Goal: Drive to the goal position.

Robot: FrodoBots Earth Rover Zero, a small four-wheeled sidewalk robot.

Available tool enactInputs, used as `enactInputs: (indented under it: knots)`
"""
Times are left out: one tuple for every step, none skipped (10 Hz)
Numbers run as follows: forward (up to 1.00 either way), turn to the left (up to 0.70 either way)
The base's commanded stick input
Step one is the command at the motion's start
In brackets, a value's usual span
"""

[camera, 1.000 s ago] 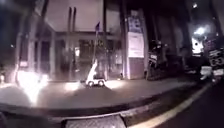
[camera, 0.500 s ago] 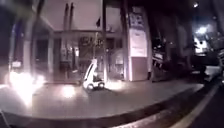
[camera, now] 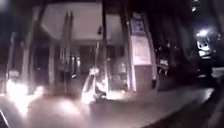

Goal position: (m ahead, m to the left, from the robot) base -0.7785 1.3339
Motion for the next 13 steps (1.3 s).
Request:
enactInputs:
  knots:
    - [0.45,0.27]
    - [0.45,0.27]
    - [0.45,0.27]
    - [0.45,0.27]
    - [0.45,0.27]
    - [0.45,0.27]
    - [0.45,0.27]
    - [0.45,0.27]
    - [0.45,0.27]
    - [0.45,0.27]
    - [0.45,0.27]
    - [0.45,0.27]
    - [0.45,0.27]
